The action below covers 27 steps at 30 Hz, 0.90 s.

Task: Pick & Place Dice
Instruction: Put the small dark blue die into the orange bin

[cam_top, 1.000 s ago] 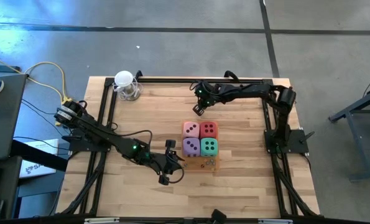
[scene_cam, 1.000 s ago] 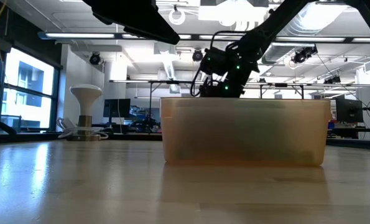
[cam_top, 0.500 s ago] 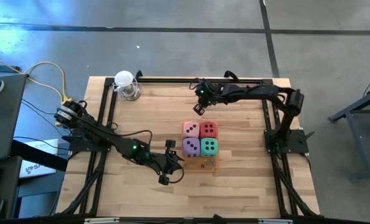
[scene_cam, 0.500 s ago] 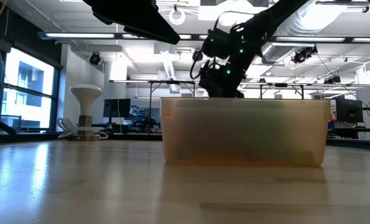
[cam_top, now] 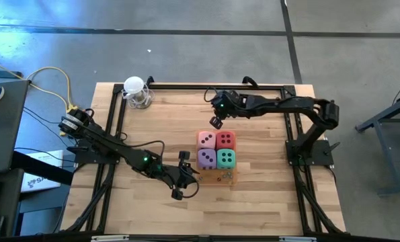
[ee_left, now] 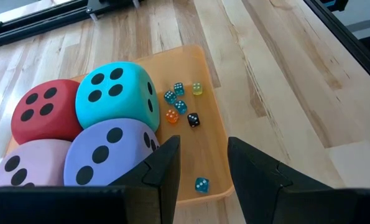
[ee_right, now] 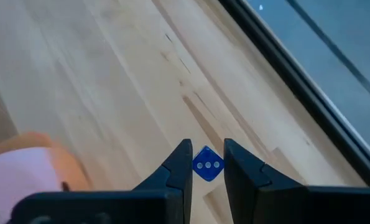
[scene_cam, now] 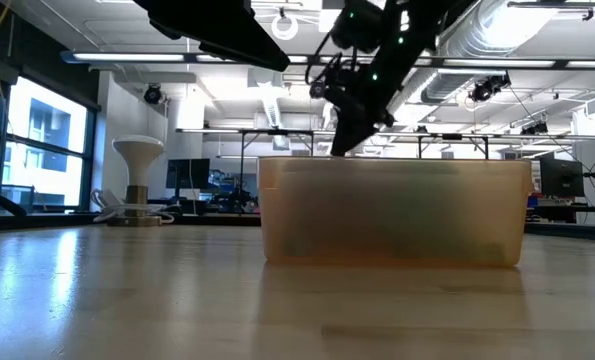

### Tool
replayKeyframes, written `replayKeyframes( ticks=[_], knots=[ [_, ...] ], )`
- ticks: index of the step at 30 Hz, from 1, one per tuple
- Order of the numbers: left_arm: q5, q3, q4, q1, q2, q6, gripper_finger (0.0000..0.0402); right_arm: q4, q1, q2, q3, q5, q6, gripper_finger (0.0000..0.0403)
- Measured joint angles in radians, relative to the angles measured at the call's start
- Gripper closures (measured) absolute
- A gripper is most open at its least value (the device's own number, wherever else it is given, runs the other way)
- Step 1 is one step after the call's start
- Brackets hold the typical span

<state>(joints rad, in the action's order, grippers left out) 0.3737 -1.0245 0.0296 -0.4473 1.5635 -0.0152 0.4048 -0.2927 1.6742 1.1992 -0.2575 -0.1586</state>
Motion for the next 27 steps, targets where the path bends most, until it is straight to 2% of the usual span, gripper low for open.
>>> replayKeyframes(
  ticks=[9,14,19,27],
  knots=[
    [0.001,0.000,-0.014,0.000,0.000,0.002,0.0274,0.029,0.107,-0.101,0.000,-0.092,0.002,0.0351],
    [0.040,0.000,-0.040,-0.001,0.000,0.085,0.0274,0.050,0.190,-0.159,0.000,-0.173,0.001,0.0351],
    [0.163,0.000,-0.038,-0.020,0.000,0.167,0.0274,0.075,0.293,-0.200,0.000,-0.222,-0.028,0.0351],
    [0.414,0.000,-0.076,-0.055,0.001,0.281,0.0274,0.056,0.474,-0.227,0.000,-0.196,-0.125,0.0351]
  ],
)
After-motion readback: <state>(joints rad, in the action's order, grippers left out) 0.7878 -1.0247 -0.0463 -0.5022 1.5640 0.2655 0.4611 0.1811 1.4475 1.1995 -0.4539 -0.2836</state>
